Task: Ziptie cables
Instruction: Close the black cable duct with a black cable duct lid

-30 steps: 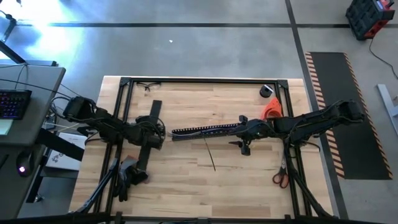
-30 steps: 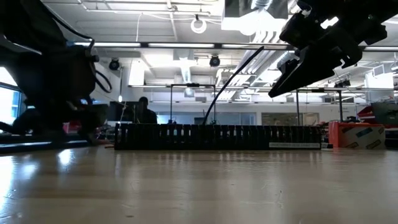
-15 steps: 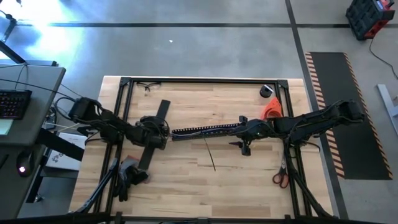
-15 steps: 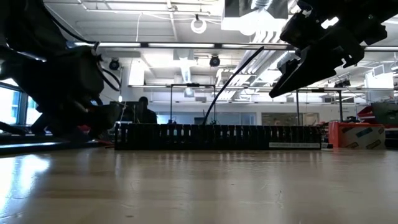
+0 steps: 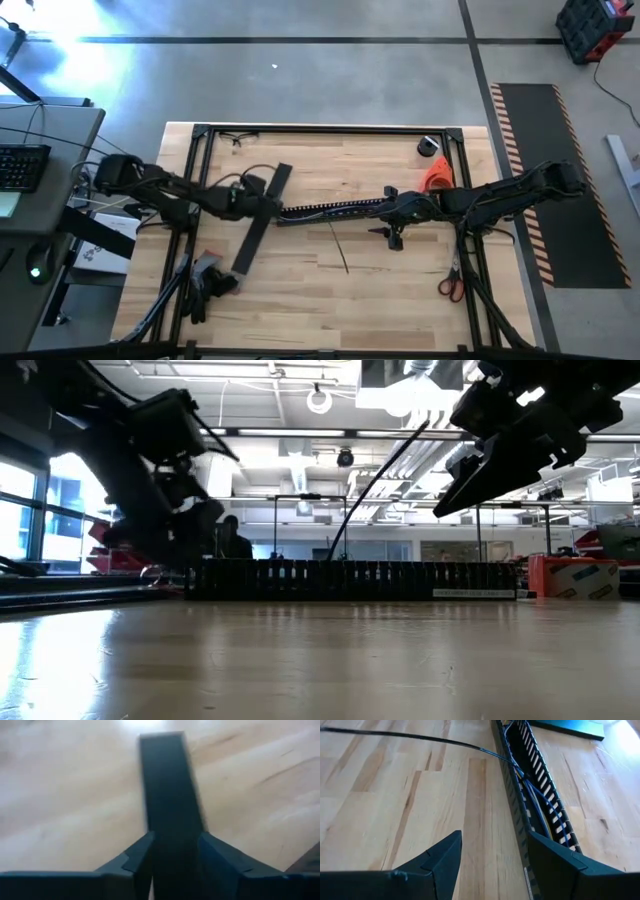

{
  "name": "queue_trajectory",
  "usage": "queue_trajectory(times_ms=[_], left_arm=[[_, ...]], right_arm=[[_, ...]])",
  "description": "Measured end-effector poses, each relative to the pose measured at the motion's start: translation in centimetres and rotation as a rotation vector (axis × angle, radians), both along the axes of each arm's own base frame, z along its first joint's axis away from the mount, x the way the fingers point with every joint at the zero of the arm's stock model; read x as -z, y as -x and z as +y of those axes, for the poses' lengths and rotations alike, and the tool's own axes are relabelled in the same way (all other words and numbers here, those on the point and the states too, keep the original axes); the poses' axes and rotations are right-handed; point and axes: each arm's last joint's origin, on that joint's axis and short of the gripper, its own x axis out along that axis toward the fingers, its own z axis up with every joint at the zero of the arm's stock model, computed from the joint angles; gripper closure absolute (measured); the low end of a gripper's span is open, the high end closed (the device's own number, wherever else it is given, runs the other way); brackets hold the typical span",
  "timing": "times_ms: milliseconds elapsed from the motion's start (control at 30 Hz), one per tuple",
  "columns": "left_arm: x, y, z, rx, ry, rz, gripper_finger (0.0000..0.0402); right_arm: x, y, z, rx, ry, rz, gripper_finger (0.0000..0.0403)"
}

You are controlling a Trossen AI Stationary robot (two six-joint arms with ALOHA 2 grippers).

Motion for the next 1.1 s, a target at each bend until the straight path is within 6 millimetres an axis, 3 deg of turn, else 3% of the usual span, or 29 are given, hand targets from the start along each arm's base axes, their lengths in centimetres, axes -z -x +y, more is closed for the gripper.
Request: queue_trajectory(times_ms=[200, 367, 500, 700, 800, 967, 1100], left_arm=[[-1.3, -0.6, 2.2, 0.052, -0.043, -0.024, 0.0328], [-2.3, -0.1, 3.0, 0.113, -0.046, -0.002, 0.0336], [-2.1, 0.1, 2.8, 0.200, 0.028, 0.003, 0.0297], [0.4, 0.3, 1.6, 0.232, 0.130, 0.069, 0.0195], [0.8, 0.4, 1.0, 0.207, 0.135, 0.092, 0.0156], [1.0, 0.7, 0.2, 0.150, 0.057, 0.118, 0.0141], [2.1, 1.0, 1.2, 0.090, 0.018, 0.198, 0.0145]], right_arm=[[0.0, 0.0, 0.0, -0.001, -0.001, 0.000, 0.0199], [-0.1, -0.1, 0.0, 0.010, -0.019, -0.017, 0.0199], [-0.3, -0.3, 0.0, 0.009, -0.020, -0.044, 0.0199], [-0.7, -0.5, 0.1, -0.002, -0.010, -0.089, 0.0199], [-0.7, -0.5, 0.0, -0.002, -0.009, -0.085, 0.0199], [-0.6, -0.5, 0.0, -0.002, -0.008, -0.082, 0.0199], [-0.7, -0.5, 0.0, -0.003, -0.007, -0.085, 0.0199]])
